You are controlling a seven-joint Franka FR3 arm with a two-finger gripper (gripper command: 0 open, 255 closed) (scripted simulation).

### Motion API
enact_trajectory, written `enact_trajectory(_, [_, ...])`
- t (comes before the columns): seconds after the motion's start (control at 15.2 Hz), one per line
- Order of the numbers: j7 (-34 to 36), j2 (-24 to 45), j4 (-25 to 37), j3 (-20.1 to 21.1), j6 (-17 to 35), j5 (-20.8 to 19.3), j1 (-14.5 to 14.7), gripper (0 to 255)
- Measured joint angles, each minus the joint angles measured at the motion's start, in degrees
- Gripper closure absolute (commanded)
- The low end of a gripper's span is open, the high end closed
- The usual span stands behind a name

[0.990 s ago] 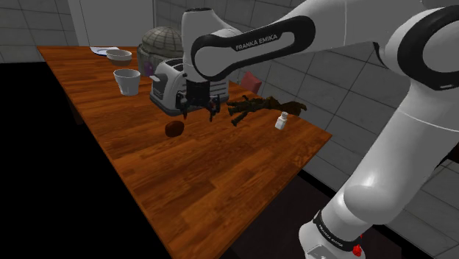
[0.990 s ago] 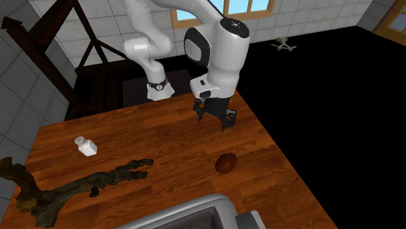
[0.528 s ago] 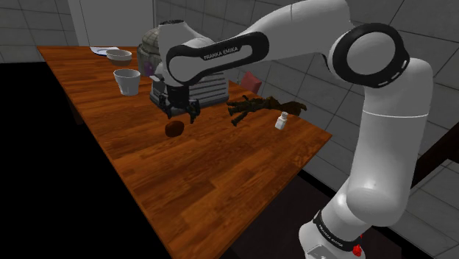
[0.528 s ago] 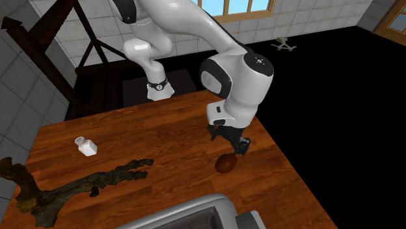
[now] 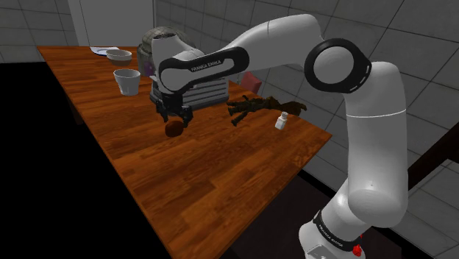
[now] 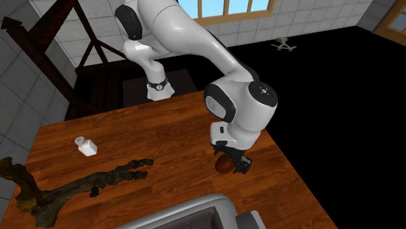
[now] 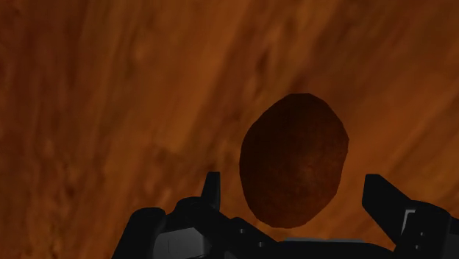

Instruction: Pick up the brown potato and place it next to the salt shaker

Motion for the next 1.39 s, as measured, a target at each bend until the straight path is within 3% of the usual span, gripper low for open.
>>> enact_trajectory(0.59, [0.32, 1.12, -0.98, -0.36, 2.07, -0.52, -0.09, 0])
enact_trajectory(0.66, [0.32, 1.12, -0.98, -0.36, 2.07, -0.52, -0.09, 255])
enact_trajectory(1.39, [0.31, 1.02, -0.81, -0.31, 1.80, -0.46, -0.05, 255])
